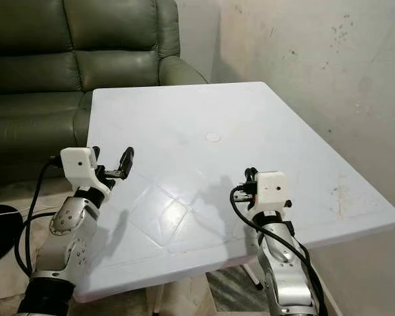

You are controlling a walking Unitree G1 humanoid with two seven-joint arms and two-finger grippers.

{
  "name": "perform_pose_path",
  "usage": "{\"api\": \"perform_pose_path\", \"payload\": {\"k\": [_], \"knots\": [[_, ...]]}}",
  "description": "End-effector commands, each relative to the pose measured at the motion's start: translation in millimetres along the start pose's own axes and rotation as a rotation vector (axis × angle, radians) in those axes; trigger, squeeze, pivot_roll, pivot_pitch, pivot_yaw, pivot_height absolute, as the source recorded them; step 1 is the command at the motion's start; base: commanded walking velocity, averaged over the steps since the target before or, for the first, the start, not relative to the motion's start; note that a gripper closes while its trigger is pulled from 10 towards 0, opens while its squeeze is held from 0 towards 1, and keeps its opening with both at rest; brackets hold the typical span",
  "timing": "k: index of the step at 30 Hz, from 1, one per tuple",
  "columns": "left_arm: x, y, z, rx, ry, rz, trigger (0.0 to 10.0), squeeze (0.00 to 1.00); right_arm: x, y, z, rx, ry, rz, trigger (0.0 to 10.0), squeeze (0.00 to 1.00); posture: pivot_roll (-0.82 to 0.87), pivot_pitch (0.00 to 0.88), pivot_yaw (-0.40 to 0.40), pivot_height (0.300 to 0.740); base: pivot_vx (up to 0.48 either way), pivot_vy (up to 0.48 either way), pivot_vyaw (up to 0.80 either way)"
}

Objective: Hang keys on a hook

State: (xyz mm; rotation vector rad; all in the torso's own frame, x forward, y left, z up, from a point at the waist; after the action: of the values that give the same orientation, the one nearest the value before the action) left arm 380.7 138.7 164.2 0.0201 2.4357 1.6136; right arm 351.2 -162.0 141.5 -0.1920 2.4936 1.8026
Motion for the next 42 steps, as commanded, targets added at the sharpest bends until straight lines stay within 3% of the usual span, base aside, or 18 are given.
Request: {"api": "perform_pose_path", "payload": {"k": [1, 14, 18, 42], "knots": [[1.3, -3.3, 1.3, -0.008, 0.006, 0.012, 10.0, 0.00, 1.9, -1.1, -2.5, 0.008, -0.012, 0.003, 10.0, 0.00, 0.01, 0.028, -0.050, 0.740, 0.000, -0.428, -0.69], [2.5, -6.0, 2.4, 0.008, 0.017, 0.018, 10.0, 0.00, 1.9, -1.7, -0.9, 0.009, -0.001, 0.005, 10.0, 0.00, 0.01, 0.018, -0.058, 0.740, 0.000, -0.460, -0.69], [2.6, -6.0, 2.5, 0.055, 0.027, 0.008, 10.0, 0.00, 2.0, -1.8, -0.7, 0.010, 0.000, 0.004, 10.0, 0.00, 0.01, 0.018, -0.058, 0.740, 0.000, 0.000, -0.68], [4.5, -12.2, -3.8, 0.073, 0.024, 0.030, 10.0, 0.00, 3.0, -0.8, -2.3, 0.021, 0.005, 0.004, 10.0, 0.00, 0.00, 0.027, -0.063, 0.740, 0.000, 0.000, -0.69]]}}
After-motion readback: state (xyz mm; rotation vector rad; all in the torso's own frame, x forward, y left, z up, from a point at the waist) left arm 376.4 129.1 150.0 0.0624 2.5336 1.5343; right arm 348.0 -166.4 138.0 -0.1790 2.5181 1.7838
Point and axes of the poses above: a point about 5 cm out from each wrist's last joint towards the gripper, its own x axis pointing back from the gripper into the wrist, its own y axis along the axis of the wrist's last joint, z = x × y, the point moved 5 cm from there along -x, pointing out of the wrist towards the gripper, and after that the axes turned 15 degrees about x, right-handed, at the moved point
